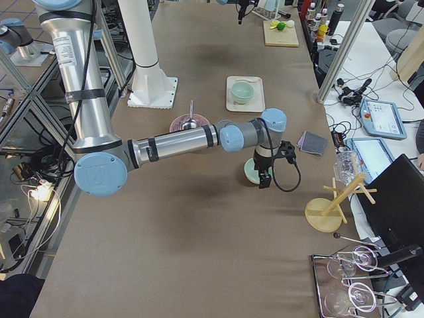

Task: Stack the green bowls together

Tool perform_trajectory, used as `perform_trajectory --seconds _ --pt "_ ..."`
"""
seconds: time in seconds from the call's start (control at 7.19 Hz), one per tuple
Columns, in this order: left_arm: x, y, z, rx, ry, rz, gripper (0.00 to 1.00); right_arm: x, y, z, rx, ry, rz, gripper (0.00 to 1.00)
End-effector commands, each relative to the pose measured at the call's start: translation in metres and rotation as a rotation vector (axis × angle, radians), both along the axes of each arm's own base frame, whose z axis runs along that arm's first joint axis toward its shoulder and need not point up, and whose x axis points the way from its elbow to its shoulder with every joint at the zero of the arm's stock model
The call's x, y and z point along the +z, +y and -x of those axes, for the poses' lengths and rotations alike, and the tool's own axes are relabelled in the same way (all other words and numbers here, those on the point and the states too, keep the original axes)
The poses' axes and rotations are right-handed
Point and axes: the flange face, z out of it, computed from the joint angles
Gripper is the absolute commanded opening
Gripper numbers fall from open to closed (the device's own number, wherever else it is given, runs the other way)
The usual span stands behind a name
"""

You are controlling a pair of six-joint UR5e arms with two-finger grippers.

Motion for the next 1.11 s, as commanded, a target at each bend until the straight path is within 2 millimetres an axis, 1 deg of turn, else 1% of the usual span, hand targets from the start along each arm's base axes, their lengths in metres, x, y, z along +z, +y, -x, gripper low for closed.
perform_trajectory --seconds 0.0,0.14,0.28,0.56,0.7,0.97 --pt "0.0 0.009 0.004 0.002 0.0 -0.002 0.99 0.033 -0.014 0.06 0.093 -0.06 -0.012 0.89" --pt "-0.001 0.008 0.003 0.002 0.002 -0.006 0.99 0.033 -0.011 0.059 0.11 -0.065 0.0 0.83" --pt "-0.001 0.008 0.003 0.002 0.002 -0.006 0.99 0.038 -0.009 0.06 0.12 -0.062 0.017 0.76" --pt "-0.002 0.008 0.003 0.002 0.003 -0.008 0.99 0.043 -0.003 0.076 0.134 -0.038 0.038 0.67" --pt "-0.002 0.008 0.003 0.002 0.003 -0.008 0.99 0.043 -0.001 0.082 0.134 -0.039 0.044 0.64" --pt "-0.002 0.008 0.003 0.002 0.003 -0.008 0.99 0.042 -0.001 0.084 0.131 -0.038 0.042 0.6"
